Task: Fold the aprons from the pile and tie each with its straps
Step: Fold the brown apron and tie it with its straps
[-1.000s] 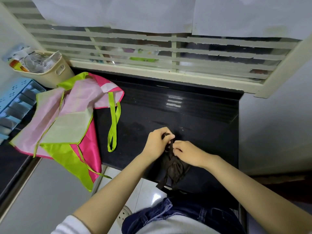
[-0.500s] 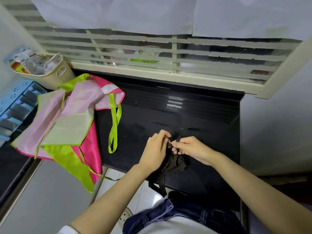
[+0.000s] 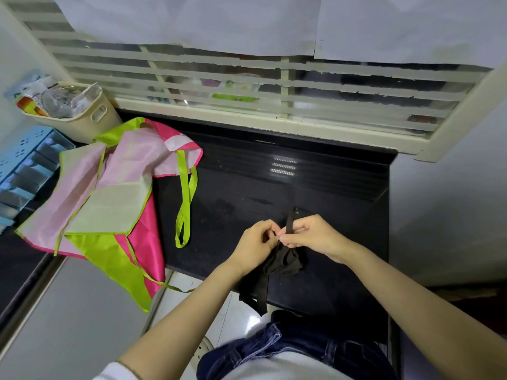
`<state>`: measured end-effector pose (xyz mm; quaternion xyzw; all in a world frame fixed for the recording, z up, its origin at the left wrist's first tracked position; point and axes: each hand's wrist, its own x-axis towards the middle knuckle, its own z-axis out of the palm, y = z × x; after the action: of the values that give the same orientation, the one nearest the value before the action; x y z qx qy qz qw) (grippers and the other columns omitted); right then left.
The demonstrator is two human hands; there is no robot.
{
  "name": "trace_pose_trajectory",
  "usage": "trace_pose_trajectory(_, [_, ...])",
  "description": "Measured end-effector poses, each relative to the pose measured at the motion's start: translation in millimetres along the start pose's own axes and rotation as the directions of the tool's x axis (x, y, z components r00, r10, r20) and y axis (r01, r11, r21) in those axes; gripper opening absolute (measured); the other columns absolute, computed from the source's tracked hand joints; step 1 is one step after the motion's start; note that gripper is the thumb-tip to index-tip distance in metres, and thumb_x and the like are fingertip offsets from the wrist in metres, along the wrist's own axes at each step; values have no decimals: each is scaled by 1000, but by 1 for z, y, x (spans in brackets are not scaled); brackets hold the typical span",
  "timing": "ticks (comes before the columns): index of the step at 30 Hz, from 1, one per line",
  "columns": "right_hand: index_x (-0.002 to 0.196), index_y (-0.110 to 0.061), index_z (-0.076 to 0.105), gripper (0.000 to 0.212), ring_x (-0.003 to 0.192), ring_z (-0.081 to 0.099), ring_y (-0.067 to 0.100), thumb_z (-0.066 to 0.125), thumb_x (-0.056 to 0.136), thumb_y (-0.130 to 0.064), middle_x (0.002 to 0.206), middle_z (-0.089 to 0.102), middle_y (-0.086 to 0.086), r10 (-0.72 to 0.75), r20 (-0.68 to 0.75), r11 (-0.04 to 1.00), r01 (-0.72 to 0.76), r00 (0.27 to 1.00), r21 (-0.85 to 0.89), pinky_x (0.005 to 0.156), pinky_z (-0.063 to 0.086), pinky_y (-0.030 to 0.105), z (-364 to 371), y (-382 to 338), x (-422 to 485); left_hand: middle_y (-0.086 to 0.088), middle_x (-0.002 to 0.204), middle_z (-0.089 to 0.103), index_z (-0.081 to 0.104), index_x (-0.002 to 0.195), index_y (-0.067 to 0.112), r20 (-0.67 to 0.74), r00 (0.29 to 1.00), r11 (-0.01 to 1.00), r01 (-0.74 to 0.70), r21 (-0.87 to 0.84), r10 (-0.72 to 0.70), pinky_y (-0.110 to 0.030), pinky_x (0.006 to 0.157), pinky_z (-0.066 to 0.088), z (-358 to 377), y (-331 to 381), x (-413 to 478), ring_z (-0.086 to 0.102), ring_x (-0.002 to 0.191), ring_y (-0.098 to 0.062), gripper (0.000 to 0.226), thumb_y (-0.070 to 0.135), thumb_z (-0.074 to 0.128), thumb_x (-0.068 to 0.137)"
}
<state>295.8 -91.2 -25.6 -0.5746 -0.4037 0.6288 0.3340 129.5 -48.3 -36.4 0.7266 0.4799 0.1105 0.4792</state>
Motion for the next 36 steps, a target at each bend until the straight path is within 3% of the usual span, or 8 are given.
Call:
trace_pose_trajectory(4, [74, -17, 69, 14, 63, 62, 4, 75, 76, -4, 70, 68, -5, -224, -164, 898, 138, 961, -417, 64, 52, 20, 3, 3, 6, 5, 88, 49, 51, 83, 24, -5, 999, 994, 53, 100, -53, -19, 69, 35, 1, 0, 4, 47, 76, -9, 13, 18, 58, 92])
trace_pose_trajectory(7, [74, -5, 60, 13, 65, 58, 15, 73, 75, -7, 75, 60, 4, -351, -243, 820, 172, 904, -545, 63, 49, 29, 12, 9, 11, 6, 85, 47, 51, 83, 22, -49, 998, 996, 53, 72, -49, -12, 63, 34, 0, 0, 4, 46, 74, -8, 12, 18, 58, 92])
trace_pose_trajectory(11, [72, -6, 55, 19, 58, 64, 18, 74, 76, -9, 65, 62, 6, -330, -337, 873, 149, 882, -465, 59, 53, 34, 22, 10, 11, 6, 86, 51, 53, 75, 26, -86, 992, 995, 87, -52, -92, -7, 66, 37, -2, -3, 0, 48, 73, -5, 19, 18, 56, 92])
trace_pose_trajectory(16, [71, -10, 58, 18, 57, 66, 14, 75, 75, -7, 63, 65, 7, -279, -370, 928, 150, 886, -341, 63, 57, 39, 27, 12, 8, -2, 66, 46, 51, 68, 8, -59, 983, 936, 148, -319, -175, -32, 67, 38, -4, -11, -3, 43, 67, -16, 32, 27, 59, 92])
trace_pose_trajectory(19, [67, -22, 58, 27, 62, 64, 11, 76, 74, -3, 68, 63, 6, -290, -379, 939, 186, 879, -288, 58, 59, 33, 26, 9, 7, 7, 63, 48, 56, 74, 19, -71, 991, 928, 83, -364, -116, -24, 64, 44, -11, -9, -2, 49, 62, -10, 17, 19, 66, 88])
trace_pose_trajectory(22, [64, -24, 59, 32, 66, 64, 8, 75, 73, 2, 70, 65, 6, -283, -379, 947, 195, 881, -254, 58, 57, 27, 22, 2, 6, 9, 61, 53, 64, 93, 25, 2, 999, 931, 37, -363, -39, -16, 62, 48, -14, -4, -3, 56, 60, -4, 12, 13, 64, 88])
trace_pose_trajectory(29, [71, -33, 64, 29, 75, 68, 12, 72, 80, -7, 82, 68, -9, -317, -279, 895, 189, 907, -404, 71, 58, 37, 22, 1, 7, -1, 72, 50, 51, 71, 20, 52, 998, 963, 43, -267, -30, -19, 61, 44, -17, -8, 0, 59, 59, -10, 24, 12, 59, 92])
trace_pose_trajectory(36, [75, -13, 66, 8, 73, 66, 14, 71, 80, -11, 75, 67, -1, -343, -353, 890, 180, 871, -419, 72, 56, 34, 32, -5, 17, 3, 75, 51, 41, 74, 17, 45, 999, 991, 26, -130, -21, -25, 74, 42, -29, -7, -3, 61, 75, -9, 25, 11, 47, 97])
